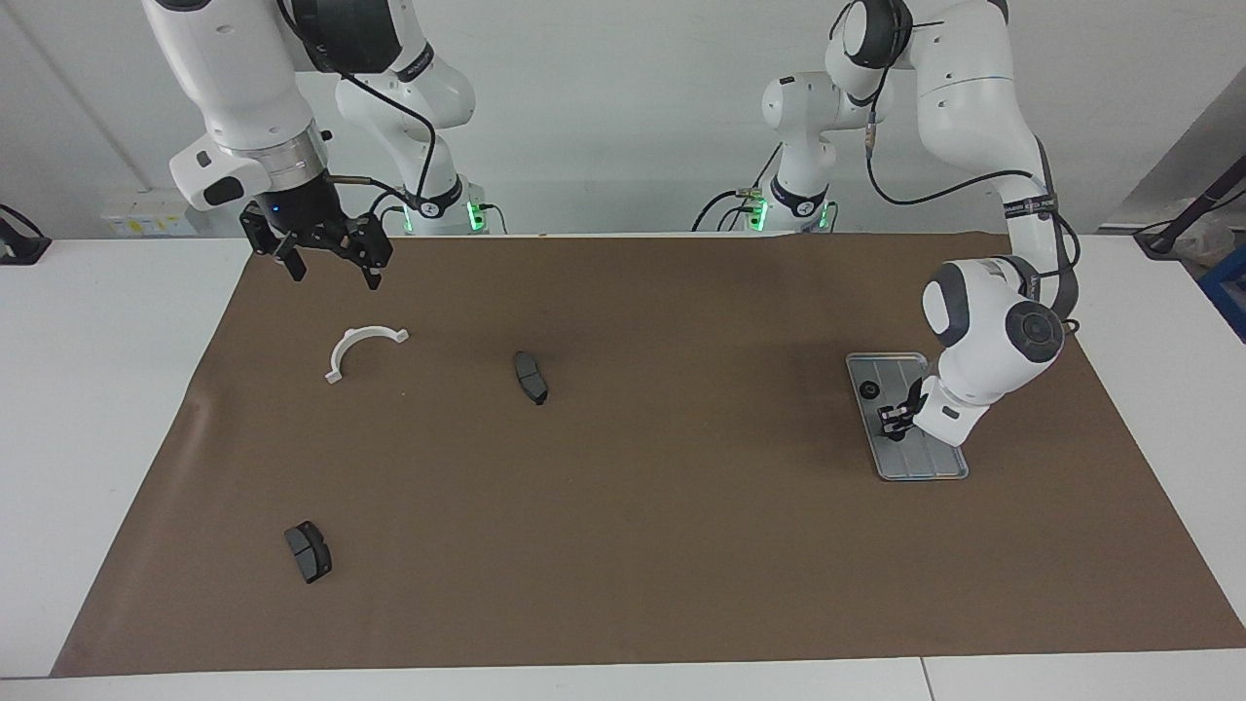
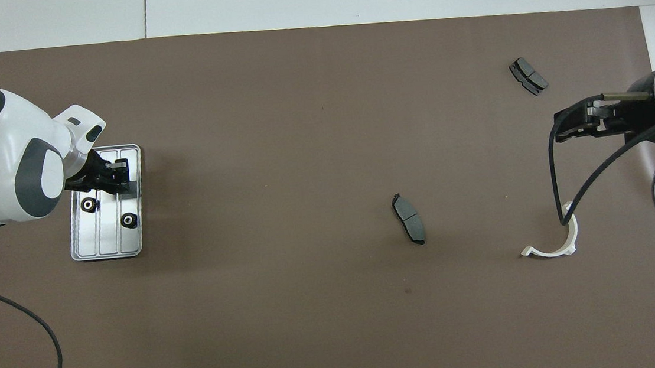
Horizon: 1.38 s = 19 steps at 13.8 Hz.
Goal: Place bearing gear from tray to pile
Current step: 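Grasp a black gear in the tray with the left gripper, then carry the gear to the table center and release it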
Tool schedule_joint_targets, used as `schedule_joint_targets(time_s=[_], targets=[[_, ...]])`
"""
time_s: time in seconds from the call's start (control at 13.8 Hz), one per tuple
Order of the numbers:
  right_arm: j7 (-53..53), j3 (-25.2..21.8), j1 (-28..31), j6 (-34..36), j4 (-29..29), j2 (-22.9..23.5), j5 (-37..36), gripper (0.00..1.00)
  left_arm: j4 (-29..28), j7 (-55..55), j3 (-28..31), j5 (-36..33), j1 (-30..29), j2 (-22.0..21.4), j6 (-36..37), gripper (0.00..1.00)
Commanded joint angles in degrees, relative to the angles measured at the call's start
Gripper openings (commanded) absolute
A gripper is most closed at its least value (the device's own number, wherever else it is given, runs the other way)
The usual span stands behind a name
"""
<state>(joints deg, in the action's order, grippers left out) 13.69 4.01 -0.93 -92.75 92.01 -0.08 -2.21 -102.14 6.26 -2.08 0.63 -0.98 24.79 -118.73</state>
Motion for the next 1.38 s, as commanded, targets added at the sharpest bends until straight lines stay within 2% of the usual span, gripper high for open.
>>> schedule_joint_targets(time_s=[0.0,0.22,0.51,0.94,1.3], targets=[[-1.92,0.39,1.02,0.29,0.19,-0.1,1.59,1.0,1.14,0.6,0.5,-1.25,0.11,0.52,-0.45,0.16],[-1.92,0.39,1.02,0.29,0.19,-0.1,1.59,1.0,4.65,0.95,0.5,-1.16,0.37,0.52,2.0,0.09],[-1.92,0.39,1.02,0.29,0.19,-0.1,1.59,1.0,7.12,4.53,0.06,-0.63,2.29,0.26,4.21,0.08],[-1.92,0.39,1.02,0.29,0.19,-0.1,1.59,1.0,7.21,28.77,0.06,-0.54,16.78,-0.01,3.86,0.08],[-1.92,0.39,1.02,0.29,0.19,-0.1,1.59,1.0,7.3,41.89,-0.03,3.05,25.32,0.61,1.15,0.08]])
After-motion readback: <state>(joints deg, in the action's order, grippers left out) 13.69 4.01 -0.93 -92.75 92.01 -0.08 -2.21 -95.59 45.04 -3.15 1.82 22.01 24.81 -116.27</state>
